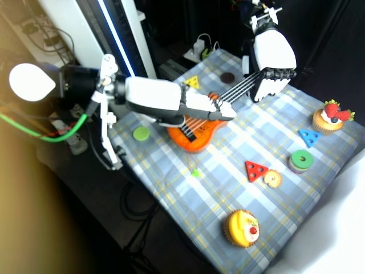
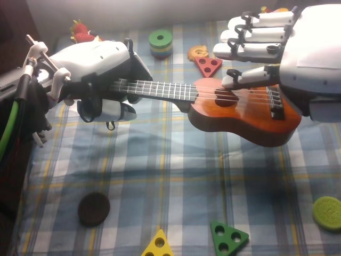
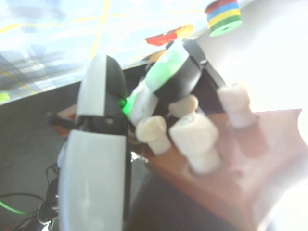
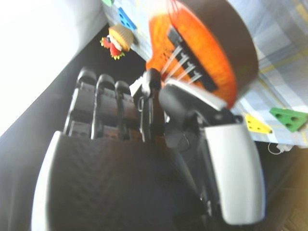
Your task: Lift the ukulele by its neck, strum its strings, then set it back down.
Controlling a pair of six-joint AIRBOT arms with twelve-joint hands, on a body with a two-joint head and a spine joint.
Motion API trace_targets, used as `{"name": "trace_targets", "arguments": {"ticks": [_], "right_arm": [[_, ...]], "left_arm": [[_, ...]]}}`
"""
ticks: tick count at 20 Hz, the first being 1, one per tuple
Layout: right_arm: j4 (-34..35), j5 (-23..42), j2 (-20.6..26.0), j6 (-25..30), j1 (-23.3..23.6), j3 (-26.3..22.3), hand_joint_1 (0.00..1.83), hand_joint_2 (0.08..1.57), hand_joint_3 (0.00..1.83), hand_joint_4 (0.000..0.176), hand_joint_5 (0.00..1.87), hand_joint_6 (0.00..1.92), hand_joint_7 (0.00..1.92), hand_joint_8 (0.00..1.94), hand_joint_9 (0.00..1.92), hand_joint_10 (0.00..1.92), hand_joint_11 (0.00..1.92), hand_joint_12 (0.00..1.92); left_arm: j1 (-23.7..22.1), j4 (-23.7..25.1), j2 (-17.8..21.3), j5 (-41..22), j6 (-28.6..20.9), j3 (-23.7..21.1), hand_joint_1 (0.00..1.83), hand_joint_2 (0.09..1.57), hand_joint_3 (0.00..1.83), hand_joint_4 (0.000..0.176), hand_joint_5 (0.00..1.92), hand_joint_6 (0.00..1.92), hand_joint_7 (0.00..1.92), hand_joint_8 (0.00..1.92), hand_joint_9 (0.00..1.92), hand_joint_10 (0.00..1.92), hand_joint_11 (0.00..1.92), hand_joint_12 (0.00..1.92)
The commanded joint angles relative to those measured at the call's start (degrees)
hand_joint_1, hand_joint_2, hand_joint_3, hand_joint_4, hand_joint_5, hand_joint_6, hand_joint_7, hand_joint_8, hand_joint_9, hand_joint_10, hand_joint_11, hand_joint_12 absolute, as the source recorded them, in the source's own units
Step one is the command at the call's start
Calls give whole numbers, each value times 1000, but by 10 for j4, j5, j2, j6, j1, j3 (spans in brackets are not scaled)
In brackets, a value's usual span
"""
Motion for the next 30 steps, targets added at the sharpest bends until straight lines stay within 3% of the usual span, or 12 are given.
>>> {"name": "trace_targets", "arguments": {"ticks": [1, 5, 13, 15, 17, 20, 21, 22, 24, 25, 27, 30], "right_arm": [[-4, 40, 3, 10, 7, 2, 621, 1270, 845, 60, 489, 26, 0, 0, 0, 0, 0, 0], [-5, 47, 6, 17, 7, -1, 1048, 1060, 1096, 7, 736, 45, 0, 0, 0, 0, 0, 0], [-12, 143, 38, 117, 7, -7, 1031, 1085, 1077, 0, 896, 28, 203, 0, 7, 2, 0, 0], [-5, 157, 53, 117, 18, -12, 1157, 994, 1230, 0, 903, 19, 271, 8, 84, 30, 0, 301], [-3, 172, 73, 117, 54, -17, 1361, 1104, 792, 0, 499, 10, 147, 0, 277, 126, 206, 1527], [25, 206, 76, 112, 58, -13, 1266, 1219, 557, 0, 561, 29, 382, 48, 311, 282, 44, 1688], [28, 208, 76, 111, 58, -12, 1390, 1264, 242, 0, 557, 22, 443, 1365, 485, 1547, 452, 1874], [35, 213, 74, 107, 58, -11, 1415, 1332, 82, 0, 572, 24, 431, 1690, 478, 1781, 532, 1912], [46, 210, 75, 92, 58, -11, 1273, 1392, 80, 4, 633, 39, 213, 385, 48, 742, 72, 1646], [51, 200, 77, 81, 58, -11, 857, 1415, 52, 42, 521, 19, 193, 166, 9, 513, 14, 1267], [65, 175, 78, 54, 57, -11, 533, 1321, 1, 0, 242, 2, 134, 17, 13, 55, 0, 247], [107, 153, 84, 11, 51, -9, 716, 1425, 26, 13, 372, 27, 121, 0, 1, 0, 0, 2]], "left_arm": [[-7, 0, -1, -68, -4, -1, 1426, 1187, 1, 0, 984, 1921, 1298, 1921, 1513, 1921, 1514, 1921], [-5, -2, 0, -68, -5, 0, 1467, 1189, 1, 0, 1019, 1921, 1314, 1921, 1514, 1921, 1521, 1921], [-2, -18, -5, -62, -5, 11, 1436, 1186, 0, 0, 1041, 1921, 1324, 1921, 1523, 1921, 1500, 1921], [-2, -23, -8, -59, -5, 15, 1512, 1152, 0, 0, 1053, 1921, 1356, 1921, 1567, 1921, 1554, 1921], [1, -30, -11, -58, -4, 18, 1495, 1161, 0, 0, 1015, 1921, 1312, 1921, 1527, 1921, 1508, 1921], [2, -44, -19, -52, 6, 26, 1385, 1215, 9, 0, 980, 1921, 1243, 1921, 1451, 1921, 1427, 1921], [2, -45, -21, -51, 6, 27, 1348, 1232, 15, 0, 990, 1921, 1227, 1921, 1443, 1921, 1413, 1921], [2, -47, -25, -50, 7, 30, 1340, 1236, 15, 0, 1008, 1921, 1219, 1921, 1441, 1921, 1408, 1921], [3, -48, -28, -49, 7, 32, 1361, 1236, 12, 0, 1006, 1921, 1244, 1921, 1463, 1921, 1428, 1921], [3, -48, -28, -49, 7, 31, 1336, 1227, 6, 0, 1039, 1921, 1283, 1921, 1482, 1921, 1453, 1921], [4, -48, -29, -48, 7, 30, 1383, 1209, 0, 0, 1017, 1921, 1280, 1921, 1490, 1921, 1463, 1921], [8, -47, -28, -45, 7, 27, 1358, 1178, 0, 8, 1074, 1921, 1293, 1921, 1493, 1921, 1476, 1921]]}}
